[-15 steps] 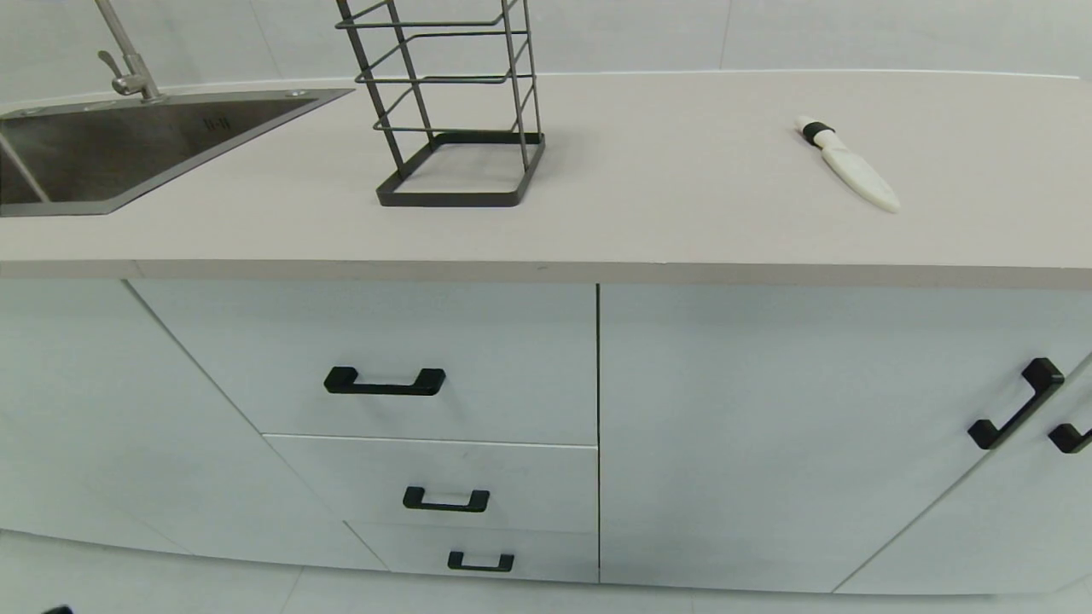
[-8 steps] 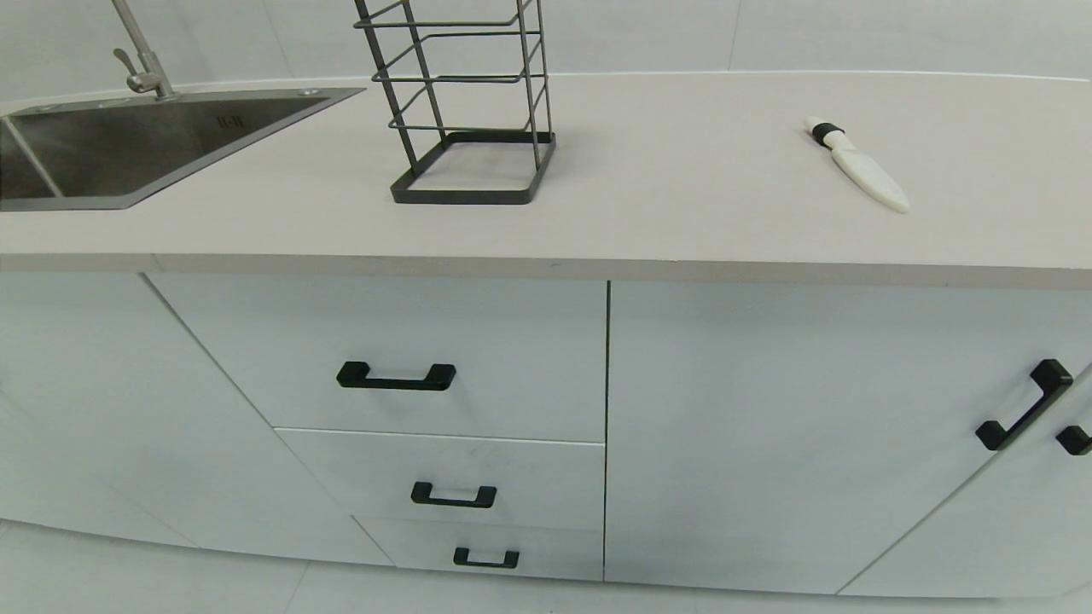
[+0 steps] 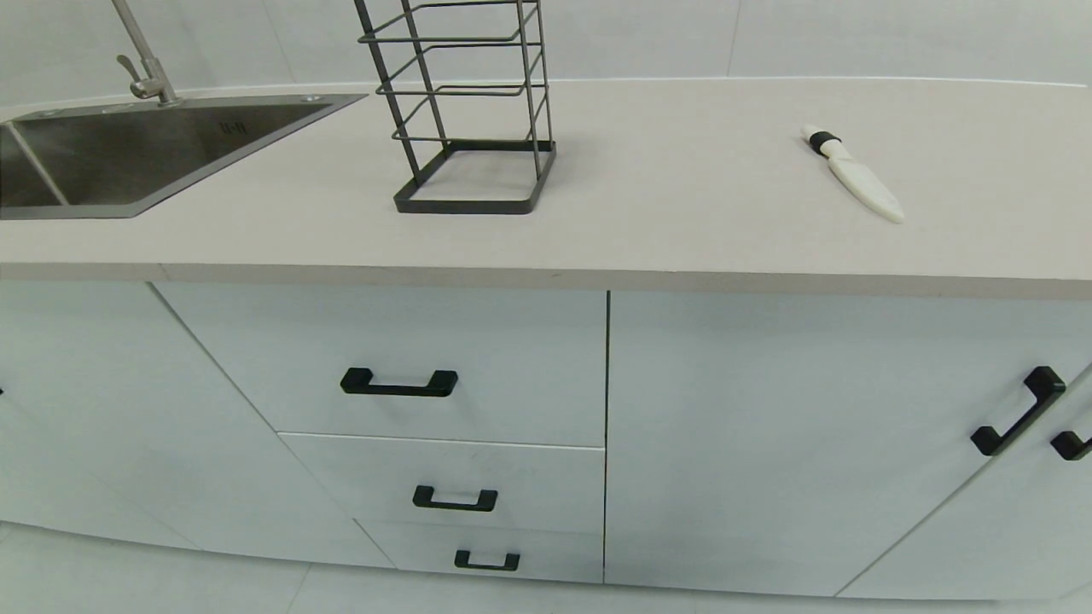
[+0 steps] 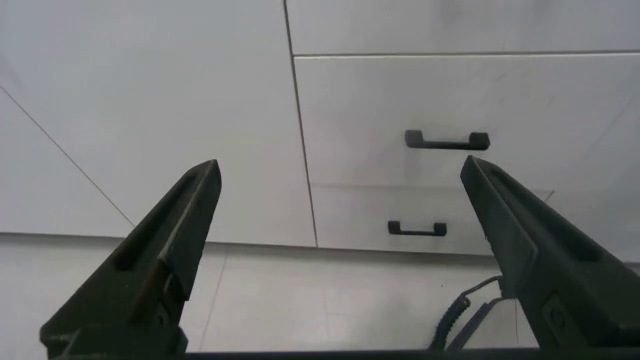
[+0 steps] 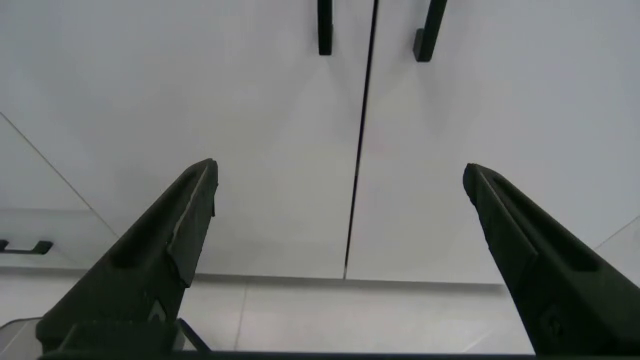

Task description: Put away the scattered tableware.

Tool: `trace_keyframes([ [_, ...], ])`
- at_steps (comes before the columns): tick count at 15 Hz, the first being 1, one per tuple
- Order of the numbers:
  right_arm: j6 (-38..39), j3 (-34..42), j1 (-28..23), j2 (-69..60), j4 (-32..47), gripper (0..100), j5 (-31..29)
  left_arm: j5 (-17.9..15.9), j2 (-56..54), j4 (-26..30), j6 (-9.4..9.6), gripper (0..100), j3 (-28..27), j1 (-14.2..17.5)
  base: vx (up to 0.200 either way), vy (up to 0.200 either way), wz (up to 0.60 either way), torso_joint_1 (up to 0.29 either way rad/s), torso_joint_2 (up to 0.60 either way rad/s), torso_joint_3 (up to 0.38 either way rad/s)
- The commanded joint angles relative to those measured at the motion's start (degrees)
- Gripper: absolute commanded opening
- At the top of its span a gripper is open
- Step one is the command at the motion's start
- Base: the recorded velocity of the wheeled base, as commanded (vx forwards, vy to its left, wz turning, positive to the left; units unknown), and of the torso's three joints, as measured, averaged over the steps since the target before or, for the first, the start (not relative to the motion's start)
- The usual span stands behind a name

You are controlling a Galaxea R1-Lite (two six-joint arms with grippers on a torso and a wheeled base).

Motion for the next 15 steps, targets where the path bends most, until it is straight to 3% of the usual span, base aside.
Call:
trace_keyframes([
  [1,0.1,0.0,0.0,0.0,0.0,100,0.0,0.0,0.1,0.0,-0.16,100,0.0,0.0,0.0,0.0,0.0,0.212,-0.06,-0.08],
  [4,0.0,0.0,0.0,0.1,0.0,100,0.0,0.1,0.1,0.0,-1.04,100,0.0,0.0,0.0,0.0,0.0,0.251,-0.14,-0.167],
  [15,0.2,0.0,0.0,0.1,0.0,100,0.0,0.1,0.1,0.0,-0.86,100,0.0,0.0,0.0,0.0,0.0,0.193,-0.54,-0.21],
])
